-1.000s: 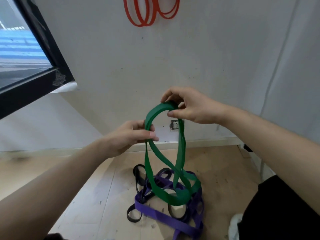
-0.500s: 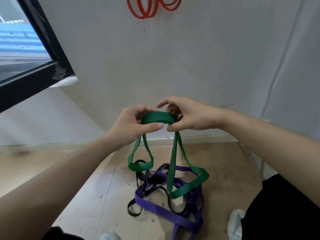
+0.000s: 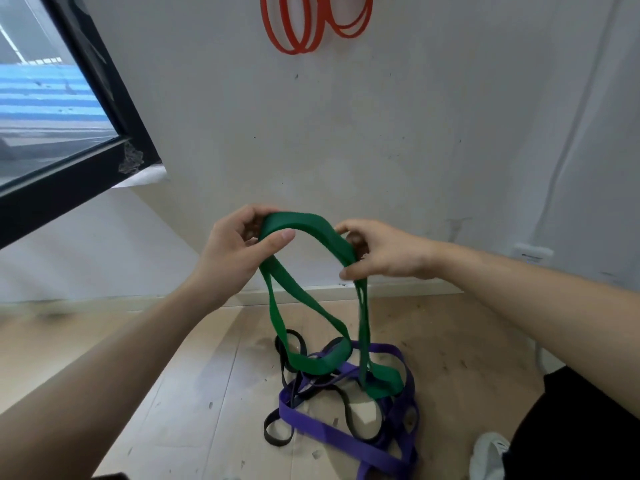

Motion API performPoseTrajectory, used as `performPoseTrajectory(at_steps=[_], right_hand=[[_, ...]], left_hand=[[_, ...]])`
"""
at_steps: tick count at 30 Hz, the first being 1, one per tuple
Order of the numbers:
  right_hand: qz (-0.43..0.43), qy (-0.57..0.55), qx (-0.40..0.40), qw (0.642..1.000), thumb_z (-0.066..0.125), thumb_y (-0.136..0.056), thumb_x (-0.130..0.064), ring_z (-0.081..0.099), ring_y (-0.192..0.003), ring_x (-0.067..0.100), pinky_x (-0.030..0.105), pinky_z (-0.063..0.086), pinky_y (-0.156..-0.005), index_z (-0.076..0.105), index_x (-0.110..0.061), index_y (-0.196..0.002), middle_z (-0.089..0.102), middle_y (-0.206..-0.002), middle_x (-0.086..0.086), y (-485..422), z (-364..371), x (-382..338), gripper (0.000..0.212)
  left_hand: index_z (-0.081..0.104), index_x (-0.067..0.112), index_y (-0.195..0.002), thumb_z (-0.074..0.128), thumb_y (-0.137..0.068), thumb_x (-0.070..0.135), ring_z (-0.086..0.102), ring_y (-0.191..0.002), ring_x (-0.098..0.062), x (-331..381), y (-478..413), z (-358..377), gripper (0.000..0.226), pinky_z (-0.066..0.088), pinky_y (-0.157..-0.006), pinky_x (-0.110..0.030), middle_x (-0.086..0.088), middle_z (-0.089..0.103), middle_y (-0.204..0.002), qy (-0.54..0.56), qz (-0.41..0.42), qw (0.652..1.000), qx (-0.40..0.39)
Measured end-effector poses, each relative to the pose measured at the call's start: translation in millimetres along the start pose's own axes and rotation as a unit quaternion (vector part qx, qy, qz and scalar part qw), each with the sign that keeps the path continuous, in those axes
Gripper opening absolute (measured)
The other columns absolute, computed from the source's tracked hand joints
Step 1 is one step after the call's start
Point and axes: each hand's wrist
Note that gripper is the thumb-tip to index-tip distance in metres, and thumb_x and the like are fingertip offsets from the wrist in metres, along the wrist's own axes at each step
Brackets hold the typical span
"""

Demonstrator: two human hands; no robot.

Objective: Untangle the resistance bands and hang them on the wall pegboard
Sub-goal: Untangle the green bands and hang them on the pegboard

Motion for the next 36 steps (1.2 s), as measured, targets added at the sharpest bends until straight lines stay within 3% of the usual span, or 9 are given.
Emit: performPoseTrajectory(at_steps=[4, 7, 11, 14, 20, 24, 29, 33, 36], right_hand=[[-0.032, -0.029, 0.077, 0.996, 0.077, -0.083, -0.005, 0.070, -0.097, 0.028, 0.041, 0.059, -0.087, 0.054, -0.022, -0.131, 0.068, -0.106, 0.014, 11.5, -24.7, -9.2, 0.056], [-0.096, -0.027, 0.125, 0.987, 0.075, -0.086, -0.003, 0.070, -0.097, 0.020, 0.032, 0.057, -0.088, 0.061, -0.016, -0.124, 0.070, -0.107, 0.009, 17.5, -30.9, -23.8, 0.042], [-0.168, -0.014, 0.163, 0.972, 0.072, -0.089, -0.004, 0.069, -0.099, 0.014, 0.030, 0.057, -0.089, 0.064, -0.009, -0.118, 0.071, -0.107, 0.003, 18.5, -26.4, -44.7, 0.030], [-0.184, 0.005, 0.168, 0.968, 0.071, -0.090, -0.005, 0.069, -0.100, 0.014, 0.036, 0.058, -0.091, 0.064, -0.007, -0.118, 0.071, -0.108, 0.001, 16.2, -20.8, -50.1, 0.029], [-0.177, 0.051, 0.149, 0.972, 0.070, -0.091, -0.009, 0.065, -0.101, 0.005, 0.034, 0.056, -0.093, 0.063, -0.011, -0.123, 0.067, -0.108, -0.006, 11.7, -18.0, -46.6, 0.033], [-0.138, 0.157, 0.102, 0.973, 0.070, -0.092, -0.016, 0.063, -0.106, 0.009, 0.025, 0.054, -0.093, 0.050, -0.031, -0.142, 0.064, -0.115, -0.006, 15.0, -25.1, -45.2, 0.056], [-0.123, 0.258, 0.031, 0.958, 0.067, -0.094, -0.015, 0.058, -0.108, 0.005, 0.020, 0.047, -0.092, 0.037, -0.047, -0.149, 0.058, -0.120, -0.025, 17.8, -26.5, -46.2, 0.071], [-0.126, 0.260, 0.020, 0.957, 0.065, -0.095, -0.011, 0.055, -0.100, 0.001, 0.012, 0.039, -0.081, 0.045, -0.046, -0.146, 0.054, -0.107, -0.026, 21.9, -32.1, -49.6, 0.065], [-0.131, 0.197, 0.022, 0.971, 0.065, -0.095, -0.012, 0.060, -0.103, 0.010, 0.026, 0.054, -0.084, 0.059, -0.038, -0.137, 0.058, -0.106, -0.011, 23.8, -34.3, -46.1, 0.050]], left_hand=[[0.070, 0.013, -0.106, 0.078, -0.076, 0.027, 0.071, -0.080, -0.019, -12.8, 4.0, -13.3, 0.035, 0.061, -0.077, -0.028, 0.001, 0.074, -0.089, -0.033, -0.045, 0.997, -0.056], [0.069, 0.016, -0.105, 0.082, -0.078, 0.020, 0.070, -0.085, -0.029, -17.5, 6.5, -8.3, 0.030, 0.061, -0.085, -0.039, 0.000, 0.073, -0.087, -0.079, -0.058, 0.990, -0.100], [0.067, 0.016, -0.108, 0.083, -0.075, 0.023, 0.072, -0.093, -0.028, -9.3, 4.5, 7.8, 0.037, 0.059, -0.092, -0.039, -0.012, 0.073, -0.098, -0.032, -0.066, 0.992, -0.108], [0.067, 0.011, -0.112, 0.080, -0.072, 0.031, 0.072, -0.094, -0.020, 2.2, 1.6, 18.4, 0.047, 0.059, -0.091, -0.033, -0.009, 0.073, -0.099, 0.017, -0.048, 0.996, -0.075], [0.067, 0.013, -0.117, 0.079, -0.082, 0.010, 0.074, -0.101, -0.021, 11.2, -0.3, 29.8, 0.037, 0.058, -0.091, -0.031, -0.008, 0.076, -0.106, 0.069, -0.003, 0.997, -0.030], [0.067, 0.014, -0.119, 0.076, -0.083, 0.010, 0.073, -0.105, -0.022, 11.1, 1.6, 31.1, 0.037, 0.058, -0.092, -0.033, -0.008, 0.076, -0.110, 0.074, 0.007, 0.996, -0.045], [0.067, 0.011, -0.123, 0.075, -0.086, 0.007, 0.072, -0.106, -0.018, 10.9, 2.8, 34.4, 0.039, 0.057, -0.096, -0.032, -0.004, 0.076, -0.112, 0.054, 0.010, 0.997, -0.061], [0.069, 0.012, -0.120, 0.077, -0.084, 0.006, 0.073, -0.103, -0.016, 12.8, 2.6, 36.4, 0.037, 0.058, -0.090, -0.031, -0.002, 0.077, -0.109, 0.056, 0.017, 0.997, -0.058], [0.072, 0.016, -0.115, 0.081, -0.080, 0.011, 0.073, -0.098, -0.011, 13.7, 2.7, 37.0, 0.036, 0.057, -0.085, -0.025, 0.001, 0.078, -0.103, 0.039, 0.023, 0.997, -0.055]])
Point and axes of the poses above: each hand's wrist, its own y-axis away from the middle knuckle, its own z-axis out of the palm, x = y × z
